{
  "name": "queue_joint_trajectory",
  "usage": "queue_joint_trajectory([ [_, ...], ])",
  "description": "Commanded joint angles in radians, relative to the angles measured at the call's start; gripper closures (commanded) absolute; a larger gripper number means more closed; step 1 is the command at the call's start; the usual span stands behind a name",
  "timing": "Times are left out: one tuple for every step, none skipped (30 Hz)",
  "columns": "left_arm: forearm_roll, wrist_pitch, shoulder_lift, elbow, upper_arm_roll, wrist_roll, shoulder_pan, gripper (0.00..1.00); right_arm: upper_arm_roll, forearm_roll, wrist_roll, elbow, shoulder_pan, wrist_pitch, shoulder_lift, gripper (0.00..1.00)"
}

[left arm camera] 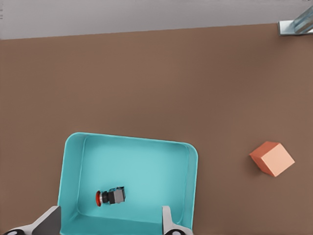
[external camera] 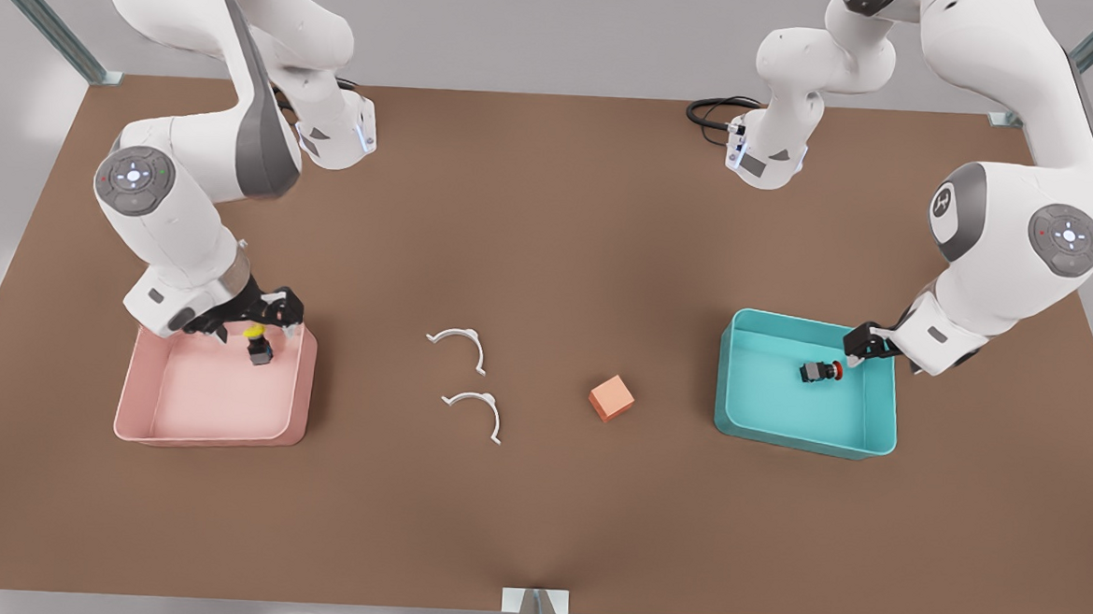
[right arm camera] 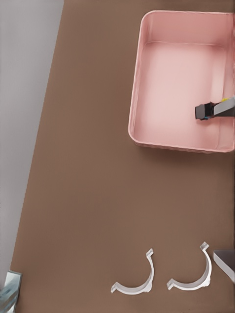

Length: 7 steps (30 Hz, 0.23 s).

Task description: Place the red button in the blue storage box with the left arm, and place the yellow button in the pink storage box with the right arm

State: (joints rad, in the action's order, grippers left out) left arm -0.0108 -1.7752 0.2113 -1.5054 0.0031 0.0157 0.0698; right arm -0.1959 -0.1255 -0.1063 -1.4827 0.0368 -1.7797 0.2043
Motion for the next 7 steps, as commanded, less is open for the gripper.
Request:
queue_joint_trajectory([
  [-0.005,0.0,-0.001,0.002,0.0,0.078,0.001,0.0,0.222,0.116,0.065,0.016,0.138,0.129,-0.052,0.0],
  [-0.005,0.0,-0.001,0.007,0.0,0.078,0.001,0.0,0.22,0.112,0.082,0.012,0.126,0.147,-0.109,0.0],
  [-0.005,0.002,-0.001,0.011,0.0,0.078,0.001,0.0,0.224,0.106,0.082,0.009,0.126,0.198,-0.121,0.0],
  [-0.005,0.0,-0.001,0.013,0.0,0.078,0.001,0.0,0.222,0.107,0.079,0.004,0.124,0.223,-0.114,0.0],
  [-0.002,0.002,-0.001,0.017,0.0,0.079,0.001,0.0,0.222,0.109,0.074,-0.008,0.112,0.223,-0.111,0.0],
  [-0.001,0.002,-0.001,0.019,0.0,0.079,0.001,0.0,0.214,0.109,0.059,-0.011,0.114,0.223,-0.111,0.0],
  [-0.001,0.003,-0.001,0.019,0.0,0.079,0.001,0.0,0.213,0.121,0.028,-0.014,0.117,0.223,-0.1,0.0],
])
